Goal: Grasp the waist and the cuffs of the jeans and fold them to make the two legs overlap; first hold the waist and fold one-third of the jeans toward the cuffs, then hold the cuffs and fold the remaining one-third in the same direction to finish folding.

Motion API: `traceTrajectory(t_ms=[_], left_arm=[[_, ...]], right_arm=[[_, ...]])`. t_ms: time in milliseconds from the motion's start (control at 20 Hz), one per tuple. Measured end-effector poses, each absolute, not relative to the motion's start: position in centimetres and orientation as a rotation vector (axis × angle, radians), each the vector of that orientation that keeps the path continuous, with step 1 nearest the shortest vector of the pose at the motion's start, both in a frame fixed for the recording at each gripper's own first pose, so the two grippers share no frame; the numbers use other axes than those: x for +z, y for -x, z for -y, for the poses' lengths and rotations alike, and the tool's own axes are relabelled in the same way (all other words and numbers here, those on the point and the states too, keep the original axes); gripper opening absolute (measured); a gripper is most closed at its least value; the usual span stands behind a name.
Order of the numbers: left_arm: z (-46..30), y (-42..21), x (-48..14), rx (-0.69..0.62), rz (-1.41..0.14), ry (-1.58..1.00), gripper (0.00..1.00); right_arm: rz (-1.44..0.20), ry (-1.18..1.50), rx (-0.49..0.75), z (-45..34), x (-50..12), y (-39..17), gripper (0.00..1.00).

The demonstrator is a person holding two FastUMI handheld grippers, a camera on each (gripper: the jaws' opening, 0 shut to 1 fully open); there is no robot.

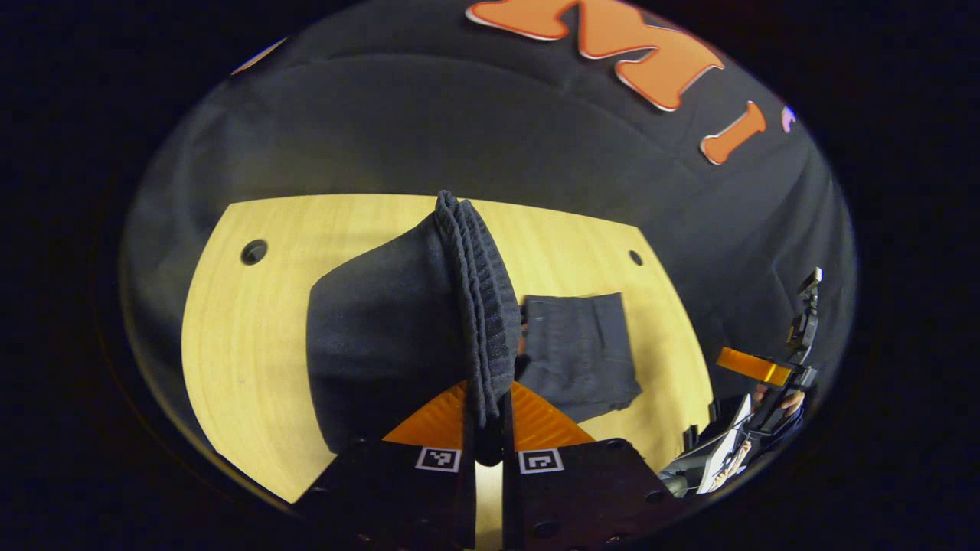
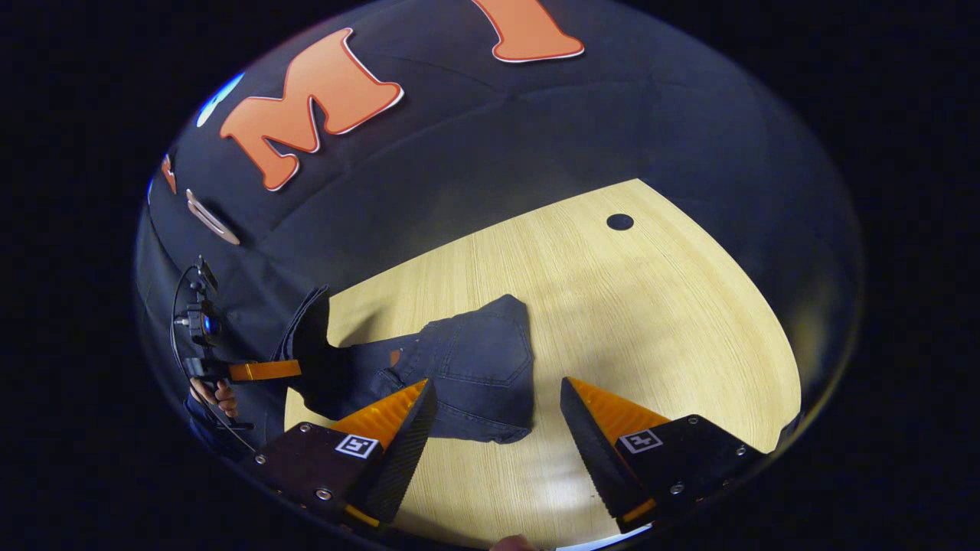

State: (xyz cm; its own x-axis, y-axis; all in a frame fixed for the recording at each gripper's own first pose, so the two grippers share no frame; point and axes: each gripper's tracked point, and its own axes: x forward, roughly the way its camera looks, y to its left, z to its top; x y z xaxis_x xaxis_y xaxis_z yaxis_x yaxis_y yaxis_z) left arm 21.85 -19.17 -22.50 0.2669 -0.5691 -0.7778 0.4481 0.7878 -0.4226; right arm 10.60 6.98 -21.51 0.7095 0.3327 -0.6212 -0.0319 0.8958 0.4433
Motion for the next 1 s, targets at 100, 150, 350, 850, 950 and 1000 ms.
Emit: traceTrajectory(t_ms=[100,150,350,850,950,1000], left_arm=[[22.2,-20.9,-21.1,-0.742,-1.089,0.133,0.13],[23.9,-20.6,-20.6,-0.763,-1.082,0.140,0.13],[29.1,-19.2,-20.3,-0.829,-1.094,0.123,0.14],[34.3,-15.5,-24.8,-0.830,-1.146,-0.001,0.39],[34.5,-15.8,-23.2,-0.838,-1.093,-0.005,0.55],[34.2,-16.0,-23.2,-0.826,-1.059,-0.023,0.70]], right_arm=[[-0.745,-0.401,0.225,-7.1,-21.3,-10.6,0.98],[-0.742,-0.385,0.233,-7.2,-21.2,-10.5,0.98],[-0.732,-0.356,0.250,-6.8,-21.1,-10.1,0.98],[-0.677,-0.302,0.277,-6.7,-20.1,-9.9,0.98],[-0.643,-0.272,0.287,-6.9,-19.2,-9.3,0.98],[-0.613,-0.257,0.293,-7.1,-18.4,-9.3,0.98]])
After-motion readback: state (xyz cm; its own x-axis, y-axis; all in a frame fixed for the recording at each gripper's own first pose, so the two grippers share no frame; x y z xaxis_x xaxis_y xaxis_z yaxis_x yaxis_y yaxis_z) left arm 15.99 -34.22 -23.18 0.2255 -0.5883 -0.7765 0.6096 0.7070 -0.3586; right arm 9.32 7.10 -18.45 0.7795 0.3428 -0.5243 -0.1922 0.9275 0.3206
